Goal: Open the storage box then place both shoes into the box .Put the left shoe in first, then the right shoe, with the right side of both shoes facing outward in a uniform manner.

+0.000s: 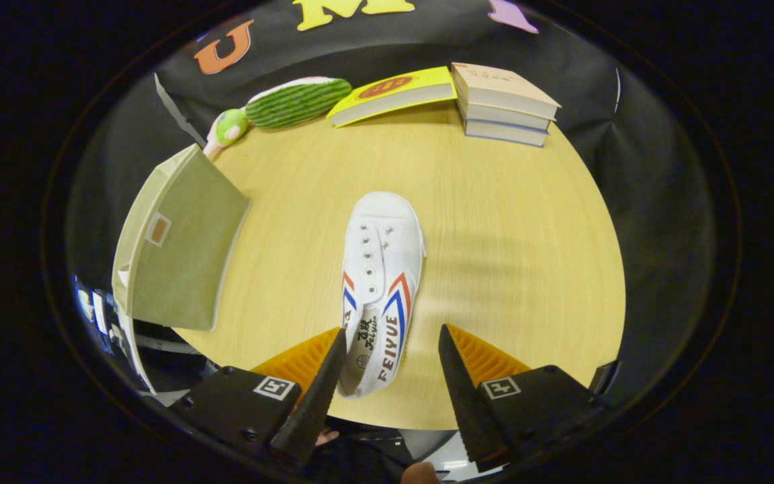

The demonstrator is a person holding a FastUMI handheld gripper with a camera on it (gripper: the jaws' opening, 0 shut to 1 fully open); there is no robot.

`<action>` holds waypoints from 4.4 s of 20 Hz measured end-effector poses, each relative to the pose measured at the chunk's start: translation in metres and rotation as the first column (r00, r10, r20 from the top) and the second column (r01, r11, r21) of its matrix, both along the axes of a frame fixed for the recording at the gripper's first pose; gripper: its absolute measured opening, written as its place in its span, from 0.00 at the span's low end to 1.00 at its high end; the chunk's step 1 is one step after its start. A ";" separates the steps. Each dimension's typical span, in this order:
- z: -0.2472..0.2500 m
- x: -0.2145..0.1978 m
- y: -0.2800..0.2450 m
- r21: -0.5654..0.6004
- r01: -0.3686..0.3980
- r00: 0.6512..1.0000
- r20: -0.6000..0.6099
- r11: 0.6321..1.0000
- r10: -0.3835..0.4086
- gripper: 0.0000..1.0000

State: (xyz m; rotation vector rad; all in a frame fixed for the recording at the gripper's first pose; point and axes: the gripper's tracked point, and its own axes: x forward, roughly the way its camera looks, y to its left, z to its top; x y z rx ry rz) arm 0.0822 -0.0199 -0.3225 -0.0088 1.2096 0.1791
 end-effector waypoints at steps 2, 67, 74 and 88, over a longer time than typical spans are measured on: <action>-0.015 0.003 -0.004 -0.012 -0.008 1.000 -0.020 1.000 0.008 0.85; 0.108 -0.001 0.346 0.419 0.228 0.963 0.039 0.879 -0.268 0.34; 0.160 0.025 0.324 0.341 0.064 0.914 0.357 0.938 -0.193 0.54; 0.365 -0.017 0.222 0.098 0.004 0.369 0.925 0.995 -0.092 1.00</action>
